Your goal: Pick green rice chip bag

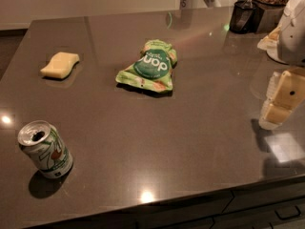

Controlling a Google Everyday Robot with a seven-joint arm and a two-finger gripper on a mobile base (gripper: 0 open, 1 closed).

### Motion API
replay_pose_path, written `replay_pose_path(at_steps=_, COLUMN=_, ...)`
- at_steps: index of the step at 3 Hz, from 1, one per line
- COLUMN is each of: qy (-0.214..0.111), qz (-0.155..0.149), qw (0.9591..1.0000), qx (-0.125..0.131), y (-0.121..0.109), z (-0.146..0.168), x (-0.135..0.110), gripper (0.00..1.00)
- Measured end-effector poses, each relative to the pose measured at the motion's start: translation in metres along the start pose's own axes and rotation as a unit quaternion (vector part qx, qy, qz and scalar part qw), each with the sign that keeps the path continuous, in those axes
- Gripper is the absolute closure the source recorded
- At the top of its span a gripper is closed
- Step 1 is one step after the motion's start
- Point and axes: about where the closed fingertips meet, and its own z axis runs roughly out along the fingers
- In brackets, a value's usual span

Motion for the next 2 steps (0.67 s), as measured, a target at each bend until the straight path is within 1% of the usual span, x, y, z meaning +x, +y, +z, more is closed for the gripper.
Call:
replay_pose_path(at_steps=1, qy=0.000, qz=-0.003, qw=1.0000, qx=0.002, y=-0.0009, z=0.0002, x=-0.0011, gripper=0.00)
replay_pose_path(at_steps=2, qy=0.000, qz=-0.017, qw=0.9998, qx=0.013, y=-0.0054, z=0.0017, x=-0.0067, gripper=0.00)
